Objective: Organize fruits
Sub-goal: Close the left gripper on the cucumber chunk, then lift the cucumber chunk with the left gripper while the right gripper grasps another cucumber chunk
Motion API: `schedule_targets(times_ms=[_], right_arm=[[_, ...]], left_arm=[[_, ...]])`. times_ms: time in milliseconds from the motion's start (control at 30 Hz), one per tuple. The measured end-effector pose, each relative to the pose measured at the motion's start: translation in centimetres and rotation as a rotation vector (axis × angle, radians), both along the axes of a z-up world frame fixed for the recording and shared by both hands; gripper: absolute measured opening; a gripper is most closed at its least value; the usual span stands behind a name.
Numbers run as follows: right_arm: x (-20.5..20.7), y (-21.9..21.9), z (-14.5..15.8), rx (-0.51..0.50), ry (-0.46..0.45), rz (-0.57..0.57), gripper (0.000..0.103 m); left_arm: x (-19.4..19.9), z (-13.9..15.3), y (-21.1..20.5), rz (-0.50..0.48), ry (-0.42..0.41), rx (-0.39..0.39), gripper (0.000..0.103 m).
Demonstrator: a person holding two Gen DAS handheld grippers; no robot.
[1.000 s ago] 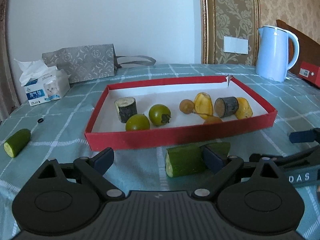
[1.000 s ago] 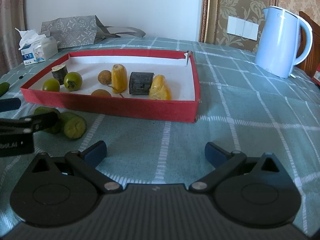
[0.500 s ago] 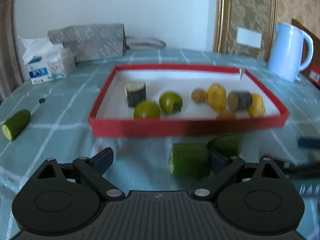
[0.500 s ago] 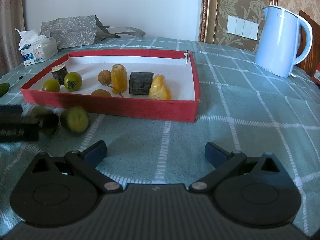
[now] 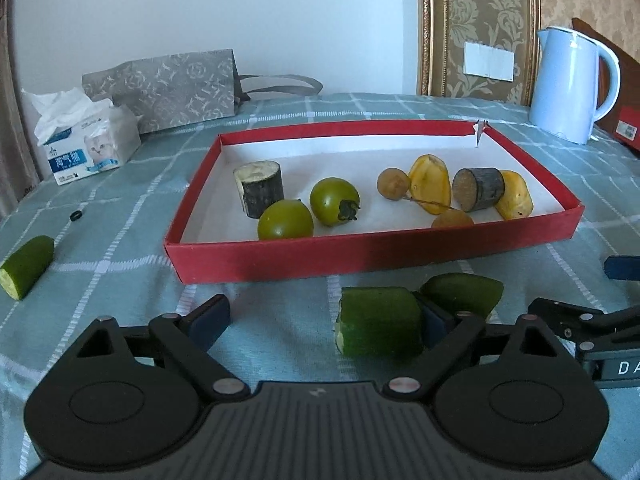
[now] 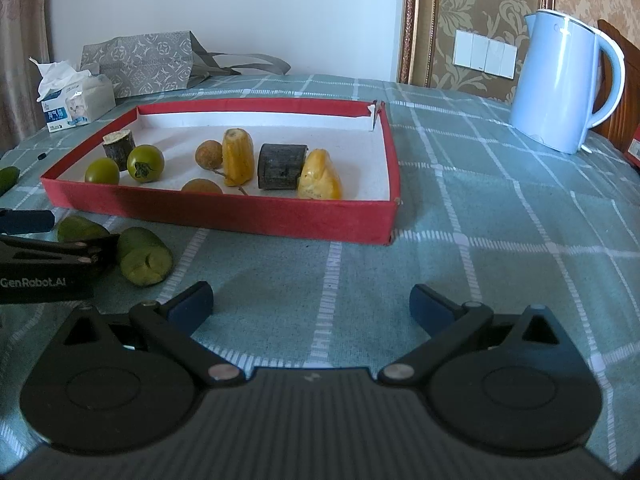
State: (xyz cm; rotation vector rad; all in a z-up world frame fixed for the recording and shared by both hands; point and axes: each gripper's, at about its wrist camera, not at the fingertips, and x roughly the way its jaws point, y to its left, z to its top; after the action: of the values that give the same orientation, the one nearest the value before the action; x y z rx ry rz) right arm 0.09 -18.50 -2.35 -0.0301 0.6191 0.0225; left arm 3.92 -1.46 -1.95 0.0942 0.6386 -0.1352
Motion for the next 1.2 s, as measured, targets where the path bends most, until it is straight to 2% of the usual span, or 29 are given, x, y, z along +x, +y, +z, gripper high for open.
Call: schedule_targets(times_ms=[533,633,733,833,900,967,1200], right_arm=[[0.1,-0.2,0.0,0.013,0.005,0.016,0.103],[0.0,-0.3,-0.1,0.015,0.002,0.021,0.103],[0.0,-0.3,0.0,0.013,0.002,0.022,0.103],[0.0,-0.3,0.0,0.011,0.003,0.022,0.103],[0.0,-0.3,0.0,0.011,0.003,0.022,0.103],[0.0,-0.3,0.0,0.01,0.003,0.022,0.103],[0.0,-0.3,0.0,0.011,0.003,0.022,0.103]], left_arm=[[0.1,0.0,0.2,-0.002,0.008,-0.015,0.095],[-0.2,0.0,0.2,-0.02,0.0,-0.012,0.09],[-0.6,0.1,-0.2,-0.048,-0.015,0.003,0.079],[-1.0,0.2,-0.6,-0.082,-0.031,0.019,0.064],[-1.3,0.3,-0.7,-0.103,-0.037,0.019,0.044],[-1.5,0.3,-0.8,-0.113,-0.047,0.034,0.035],[-1.6,0.3,-0.2,-0.121,-0.045,0.019,0.034]])
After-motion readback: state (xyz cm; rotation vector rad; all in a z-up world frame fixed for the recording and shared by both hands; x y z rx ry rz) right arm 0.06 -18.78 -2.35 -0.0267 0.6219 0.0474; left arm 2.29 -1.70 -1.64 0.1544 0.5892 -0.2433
